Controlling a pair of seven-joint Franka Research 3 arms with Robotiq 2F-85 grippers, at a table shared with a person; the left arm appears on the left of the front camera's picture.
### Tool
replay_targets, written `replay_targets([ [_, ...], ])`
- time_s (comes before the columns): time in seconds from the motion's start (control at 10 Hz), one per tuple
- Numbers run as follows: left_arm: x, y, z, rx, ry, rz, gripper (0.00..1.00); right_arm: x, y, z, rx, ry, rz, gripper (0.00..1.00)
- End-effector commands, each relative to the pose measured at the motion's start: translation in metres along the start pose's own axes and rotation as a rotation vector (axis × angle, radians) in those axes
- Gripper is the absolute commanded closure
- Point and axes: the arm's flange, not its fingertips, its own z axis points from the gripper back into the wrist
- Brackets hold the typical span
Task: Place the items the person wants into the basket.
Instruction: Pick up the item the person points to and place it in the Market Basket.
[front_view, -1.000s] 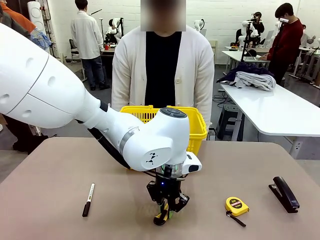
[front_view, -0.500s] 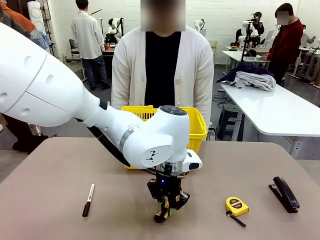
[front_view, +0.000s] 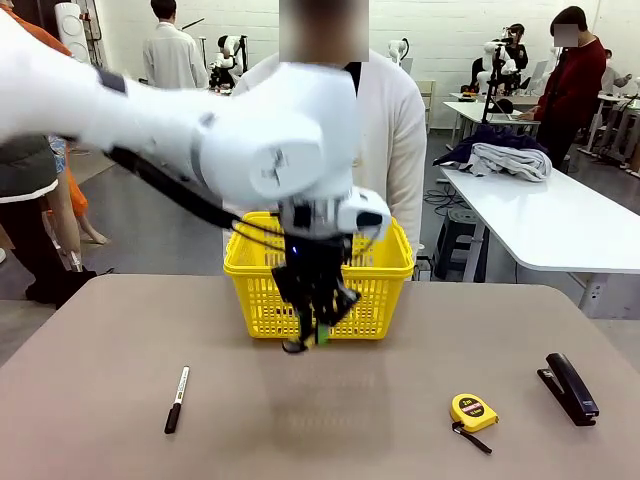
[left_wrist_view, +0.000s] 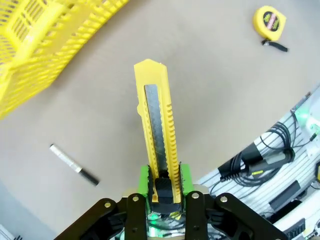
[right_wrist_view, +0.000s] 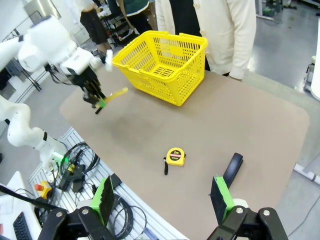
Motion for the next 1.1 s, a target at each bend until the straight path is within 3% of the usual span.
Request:
replay_targets([
  [0.0, 0.002, 0.007, 0.028, 0.005, -0.013, -0.009, 0.82, -0.002, 0.0, -0.002, 0.002, 0.003, 0.0, 0.0],
  [0.4, -0.006, 0.014, 0.062, -0.033, -0.049, -0.008, 0.82, -0.002, 0.0, -0.002, 0.002, 0.003, 0.0, 0.0],
  [1.0, 0.001, 0.011, 0.059, 0.0, -0.044, 0.01, 0.82, -0.002, 0.0, -0.002, 0.002, 0.003, 0.0, 0.0],
])
